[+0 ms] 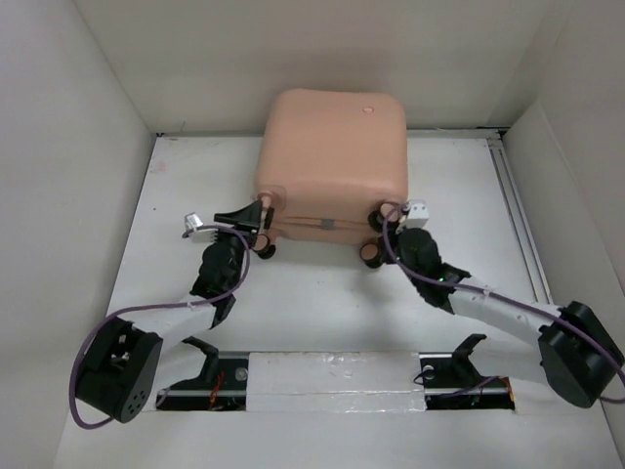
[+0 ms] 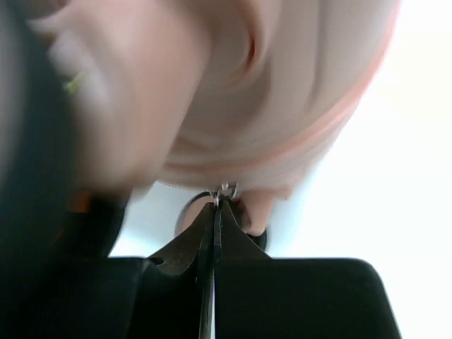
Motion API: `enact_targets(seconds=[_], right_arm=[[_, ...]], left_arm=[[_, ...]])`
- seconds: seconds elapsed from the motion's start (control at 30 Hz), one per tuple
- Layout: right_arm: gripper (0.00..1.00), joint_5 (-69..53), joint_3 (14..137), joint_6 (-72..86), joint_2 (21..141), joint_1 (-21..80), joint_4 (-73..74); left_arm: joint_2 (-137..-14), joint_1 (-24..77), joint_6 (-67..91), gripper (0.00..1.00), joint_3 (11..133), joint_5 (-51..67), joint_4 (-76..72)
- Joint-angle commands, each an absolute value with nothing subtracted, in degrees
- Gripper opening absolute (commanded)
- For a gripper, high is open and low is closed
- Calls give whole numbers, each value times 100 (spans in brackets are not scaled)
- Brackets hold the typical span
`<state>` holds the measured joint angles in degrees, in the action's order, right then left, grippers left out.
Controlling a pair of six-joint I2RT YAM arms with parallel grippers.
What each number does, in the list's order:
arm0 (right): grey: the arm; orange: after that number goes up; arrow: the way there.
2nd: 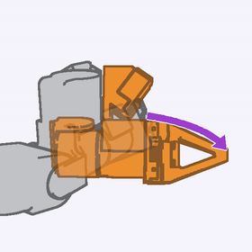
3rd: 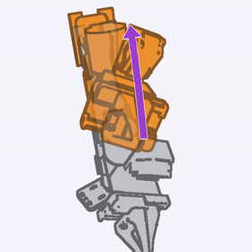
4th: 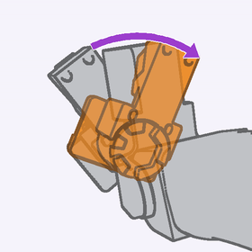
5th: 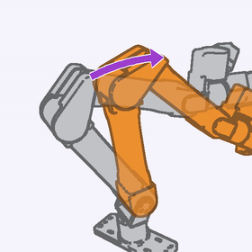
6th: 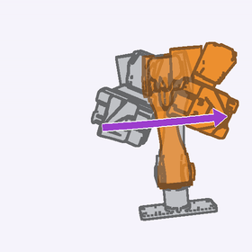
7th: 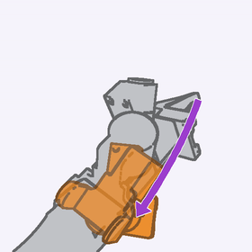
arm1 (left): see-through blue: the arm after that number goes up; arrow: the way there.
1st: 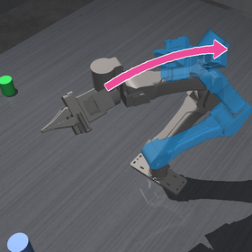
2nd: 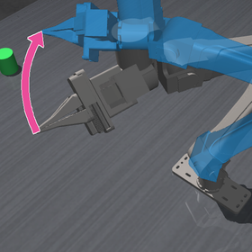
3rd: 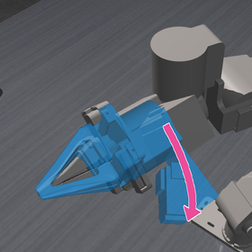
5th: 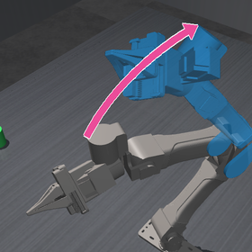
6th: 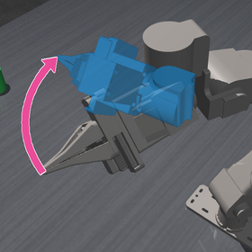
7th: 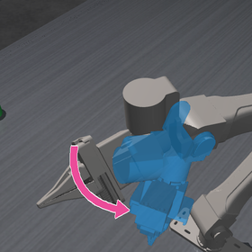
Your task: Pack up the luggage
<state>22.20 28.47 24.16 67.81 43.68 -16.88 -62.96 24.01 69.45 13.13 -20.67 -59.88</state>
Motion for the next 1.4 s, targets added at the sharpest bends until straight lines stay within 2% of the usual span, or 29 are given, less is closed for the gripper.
enact_targets(seconds=[0.0, 0.07, 0.17, 0.2, 0.27, 0.3, 0.4, 0.43, 0.6, 0.77, 0.9, 0.93, 1.0, 1.17, 1.37], right_arm=[[0, 240, 3885, 2309, 5971, 3667, -2577], [0, -270, 3545, 2635, 5653, 3272, -2399], [0, -449, 2815, 3452, 5265, 3400, -3065], [0, -344, 2221, 3663, 5265, 3558, -3372], [0, 164, 1760, 3946, 5439, 4049, -4196], [0, 1237, 1645, 3946, 5571, 4670, -4201], [0, 2081, 2264, 3350, 6466, 5281, -4053], [0, 2179, 2459, 3349, 6695, 5361, -3599], [0, 2382, 2637, 3296, 6083, 5160, -2615], [0, 1463, 2146, 3462, 5459, 3731, -2241], [23, 740, 2092, 3393, 5458, 2849, -2241], [32, 616, 2179, 3323, 5545, 2717, -2241], [39, 475, 2232, 3165, 5616, 2401, -2162], [44, 202, 2136, 3042, 5730, 1978, -2372], [48, -262, 1987, 2778, 6002, 1749, -3136]], left_arm=[[-6372, 3251, 6891, 0, 1722, 527, -6812], [-6494, 3461, 6829, 0, 1784, 527, -6724], [-6705, 3839, 6768, 0, 2047, 466, -6785], [-6767, 3937, 6715, 0, 2048, 466, -6855], [-6899, 4095, 6715, 0, 2267, 414, -6926], [-7047, 4235, 6715, 0, 2320, 352, -6926], [-7434, 4367, 6855, 0, 2434, 421, -7347], [-7496, 4368, 6969, 0, 2435, 483, -7504], [-7235, 4368, 6830, 0, 2382, 247, -7059], [-6497, 4246, 6329, 0, 2312, -167, -6215], [-6223, 3912, 6328, 0, 2075, -167, -6048], [-6162, 3842, 6328, 0, 2013, -106, -5925], [-5934, 3631, 6328, 0, 1934, -35, -5872], [-5459, 3340, 6214, 0, 1881, 88, -5511], [-5615, 3340, 6328, 0, 1881, 343, -5660]])
